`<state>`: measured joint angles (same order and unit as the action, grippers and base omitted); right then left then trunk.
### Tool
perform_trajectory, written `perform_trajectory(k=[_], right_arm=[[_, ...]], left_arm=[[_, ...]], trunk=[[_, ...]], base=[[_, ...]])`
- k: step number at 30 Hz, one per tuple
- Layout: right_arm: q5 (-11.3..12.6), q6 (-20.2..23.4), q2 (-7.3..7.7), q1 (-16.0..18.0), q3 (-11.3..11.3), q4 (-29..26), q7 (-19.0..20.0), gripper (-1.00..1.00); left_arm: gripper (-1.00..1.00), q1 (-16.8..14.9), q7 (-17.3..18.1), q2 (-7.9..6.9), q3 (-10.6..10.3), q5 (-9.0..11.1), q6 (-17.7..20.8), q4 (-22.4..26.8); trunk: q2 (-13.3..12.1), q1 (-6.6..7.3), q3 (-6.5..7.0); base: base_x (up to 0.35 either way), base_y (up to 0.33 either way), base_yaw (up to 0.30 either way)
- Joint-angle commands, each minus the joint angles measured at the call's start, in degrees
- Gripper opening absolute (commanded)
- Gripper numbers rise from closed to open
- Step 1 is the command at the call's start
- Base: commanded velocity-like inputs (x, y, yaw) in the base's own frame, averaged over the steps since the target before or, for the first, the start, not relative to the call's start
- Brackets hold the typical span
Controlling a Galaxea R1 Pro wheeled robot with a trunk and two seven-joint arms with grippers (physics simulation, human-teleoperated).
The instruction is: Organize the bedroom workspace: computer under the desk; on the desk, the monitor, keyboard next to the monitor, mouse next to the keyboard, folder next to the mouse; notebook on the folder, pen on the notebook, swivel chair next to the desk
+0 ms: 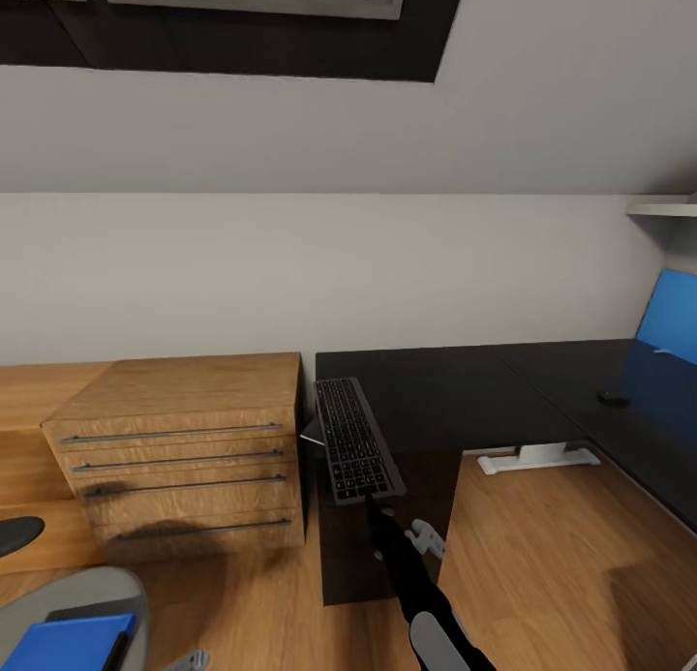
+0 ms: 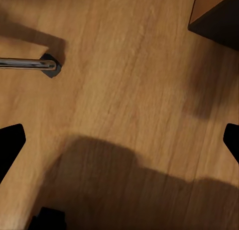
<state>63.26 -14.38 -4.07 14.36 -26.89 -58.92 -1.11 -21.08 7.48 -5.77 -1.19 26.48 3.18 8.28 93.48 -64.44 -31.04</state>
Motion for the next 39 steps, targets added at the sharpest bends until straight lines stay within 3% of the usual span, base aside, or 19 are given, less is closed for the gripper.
perform_trajectory(k=[1, 11, 39], right_arm=[[0.5, -0.4, 0.03, 0.1, -0.2, 0.0, -0.1, 1.00], [0.5, -0.4, 0.09, 0.1, -0.2, 0.0, -0.1, 1.00], [0.5, -0.4, 0.72, 0.1, -0.1, 0.0, -0.2, 1.00]], left_arm=[[1.00, 0.0, 0.2, -0.03, -0.1, 0.5, 0.3, 0.1], [1.00, 0.0, 0.2, -0.03, -0.1, 0.5, 0.3, 0.1], [1.00, 0.0, 0.1, -0.03, -0.1, 0.5, 0.3, 0.1]], trunk=[[0.0, 0.01, -0.06], [0.0, 0.01, -0.06], [0.0, 0.01, -0.06]], base=[[0.010, 0.000, 0.000], [0.171, 0.049, 0.000], [0.055, 0.003, 0.000]])
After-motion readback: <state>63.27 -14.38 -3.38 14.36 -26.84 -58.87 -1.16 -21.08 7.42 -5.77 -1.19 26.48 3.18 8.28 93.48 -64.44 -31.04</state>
